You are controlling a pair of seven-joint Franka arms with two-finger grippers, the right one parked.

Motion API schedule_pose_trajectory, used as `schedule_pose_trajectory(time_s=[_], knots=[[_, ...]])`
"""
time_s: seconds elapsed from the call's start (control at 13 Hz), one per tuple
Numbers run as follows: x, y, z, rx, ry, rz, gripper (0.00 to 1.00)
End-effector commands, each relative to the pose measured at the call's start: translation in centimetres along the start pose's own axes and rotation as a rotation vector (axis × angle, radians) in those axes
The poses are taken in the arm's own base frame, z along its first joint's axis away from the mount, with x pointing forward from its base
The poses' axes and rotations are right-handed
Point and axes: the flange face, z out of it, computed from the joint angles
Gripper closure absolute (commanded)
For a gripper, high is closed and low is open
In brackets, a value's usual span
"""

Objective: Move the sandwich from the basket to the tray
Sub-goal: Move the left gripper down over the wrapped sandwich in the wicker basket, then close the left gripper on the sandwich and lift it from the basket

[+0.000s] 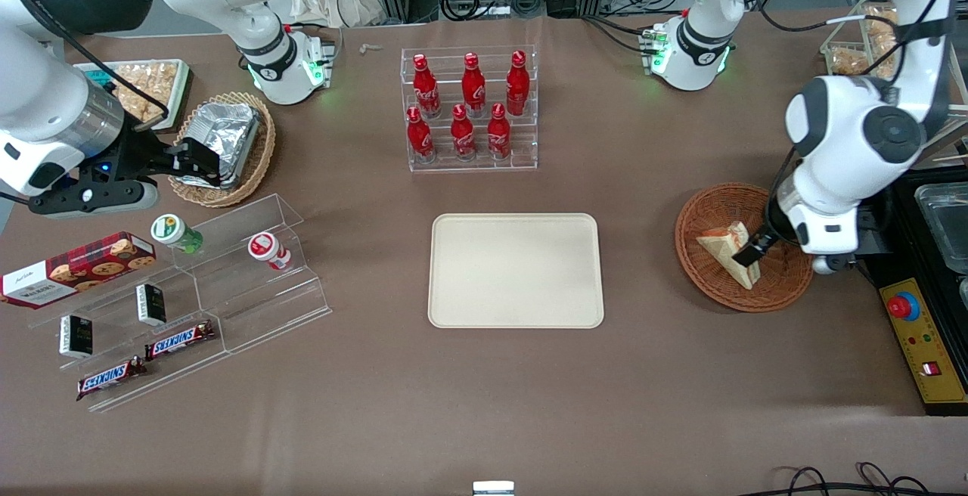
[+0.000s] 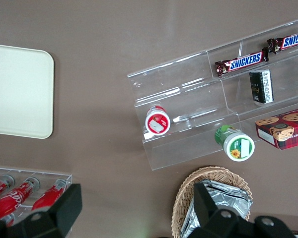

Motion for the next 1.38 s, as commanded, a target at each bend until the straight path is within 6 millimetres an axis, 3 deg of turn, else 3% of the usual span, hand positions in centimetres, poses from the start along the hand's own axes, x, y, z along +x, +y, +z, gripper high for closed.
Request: schedule_pose_trajectory(time_s=[0.0,0.46,0.92,1.0,1.15,1.23,1.31], knots=[[-0.8,-0.6,2.0,0.03,0.017,0.001,0.0],[-1.0,-1.8,7.0,0.062,0.017,0.028,0.0],[-0.8,-2.7,10.0,0.029,0.023,0.017,0.0],[-0.8,-2.7,10.1,0.03,0.022,0.017,0.15],[-0.7,-2.6,10.0,0.028,0.024,0.018,0.87],[-0.7,-2.6,9.8,0.026,0.027,0.018,1.0],[-0.7,-2.6,9.7,0.024,0.029,0.02,1.0]])
